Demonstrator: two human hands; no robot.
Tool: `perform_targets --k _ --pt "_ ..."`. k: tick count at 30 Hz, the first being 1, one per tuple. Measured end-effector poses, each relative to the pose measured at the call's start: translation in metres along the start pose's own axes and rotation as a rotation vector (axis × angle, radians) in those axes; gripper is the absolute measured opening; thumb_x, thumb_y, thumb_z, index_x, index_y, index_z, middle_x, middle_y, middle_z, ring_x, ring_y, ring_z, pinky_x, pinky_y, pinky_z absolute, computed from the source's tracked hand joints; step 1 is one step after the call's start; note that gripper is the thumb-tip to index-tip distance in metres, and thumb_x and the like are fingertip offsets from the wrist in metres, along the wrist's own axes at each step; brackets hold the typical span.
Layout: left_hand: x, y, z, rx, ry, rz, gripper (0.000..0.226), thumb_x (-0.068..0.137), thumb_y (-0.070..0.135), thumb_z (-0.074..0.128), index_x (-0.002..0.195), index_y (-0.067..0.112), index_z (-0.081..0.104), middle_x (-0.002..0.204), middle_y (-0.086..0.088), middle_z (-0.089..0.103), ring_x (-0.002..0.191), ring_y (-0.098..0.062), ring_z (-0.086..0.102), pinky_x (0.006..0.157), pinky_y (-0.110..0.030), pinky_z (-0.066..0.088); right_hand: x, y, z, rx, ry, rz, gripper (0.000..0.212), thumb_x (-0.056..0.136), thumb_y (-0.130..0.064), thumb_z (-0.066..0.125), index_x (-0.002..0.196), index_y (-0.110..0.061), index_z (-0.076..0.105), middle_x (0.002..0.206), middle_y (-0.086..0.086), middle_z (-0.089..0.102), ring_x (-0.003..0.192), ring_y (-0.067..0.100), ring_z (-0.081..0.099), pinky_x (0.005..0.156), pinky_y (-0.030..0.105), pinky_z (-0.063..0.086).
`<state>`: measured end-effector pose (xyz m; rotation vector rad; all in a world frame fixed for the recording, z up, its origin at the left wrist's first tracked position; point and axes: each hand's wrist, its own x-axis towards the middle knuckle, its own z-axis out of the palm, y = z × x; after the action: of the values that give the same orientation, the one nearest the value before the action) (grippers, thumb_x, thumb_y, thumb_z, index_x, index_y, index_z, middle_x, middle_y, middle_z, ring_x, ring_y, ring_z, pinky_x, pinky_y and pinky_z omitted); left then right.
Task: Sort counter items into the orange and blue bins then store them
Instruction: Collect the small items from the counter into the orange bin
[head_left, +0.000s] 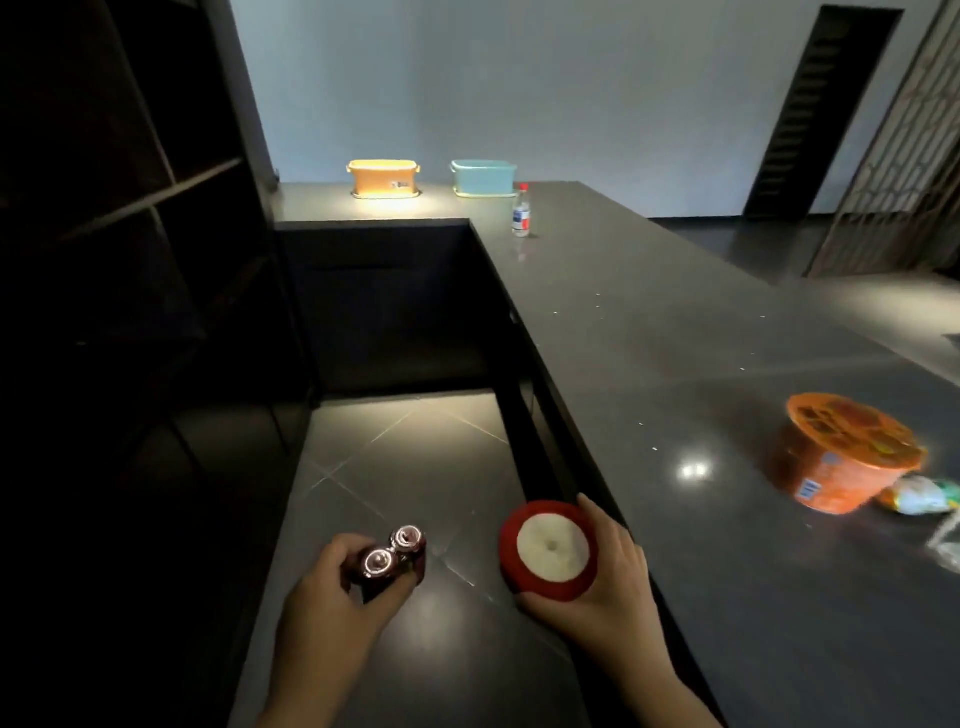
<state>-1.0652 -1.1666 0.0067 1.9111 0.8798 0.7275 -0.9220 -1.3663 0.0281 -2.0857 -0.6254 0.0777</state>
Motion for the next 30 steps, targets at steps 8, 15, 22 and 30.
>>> perform_targets --k 8,15,22,30 --pt "0.144 0.025 0.014 0.056 0.113 0.046 0.033 0.060 0.030 0.086 0.081 0.034 0.061 0.078 0.016 0.068 0.074 0.000 0.063 0.065 -0.027 0.052 0.168 -0.011 0.049 0.030 -0.054 -0.109 0.111 0.049 -0.049 0.086 0.142 -0.028 0.030 0.123 -0.019 0.038 0.116 0.002 0.030 0.089 0.018 0.030" --pt "0.237 0.007 0.032 0.000 0.149 -0.046 0.035 0.061 0.022 0.087 0.083 0.032 0.063 0.082 0.013 0.069 0.081 -0.005 0.064 0.071 -0.030 0.052 0.282 -0.023 0.096 0.008 -0.127 -0.113 0.113 0.046 -0.053 0.084 0.142 -0.030 0.029 0.119 -0.020 0.035 0.114 0.002 0.030 0.088 0.021 0.034" --pt "0.374 -0.031 0.039 -0.040 0.153 -0.064 0.033 0.060 0.025 0.088 0.079 0.033 0.063 0.080 0.014 0.069 0.078 -0.005 0.065 0.071 -0.034 0.054 0.396 -0.037 0.178 -0.049 -0.186 -0.180 0.087 0.048 -0.053 0.084 0.123 -0.040 0.041 0.119 -0.023 0.037 0.116 0.004 0.034 0.091 0.022 0.041" --pt "0.556 -0.040 0.038 -0.024 0.080 0.052 0.031 0.064 0.030 0.086 0.081 0.036 0.061 0.080 0.014 0.067 0.075 -0.005 0.064 0.063 -0.024 0.052 0.527 -0.080 0.254 -0.077 -0.166 -0.168 0.081 0.052 -0.046 0.087 0.121 -0.038 0.045 0.129 -0.017 0.035 0.115 0.001 0.028 0.091 0.014 0.036"
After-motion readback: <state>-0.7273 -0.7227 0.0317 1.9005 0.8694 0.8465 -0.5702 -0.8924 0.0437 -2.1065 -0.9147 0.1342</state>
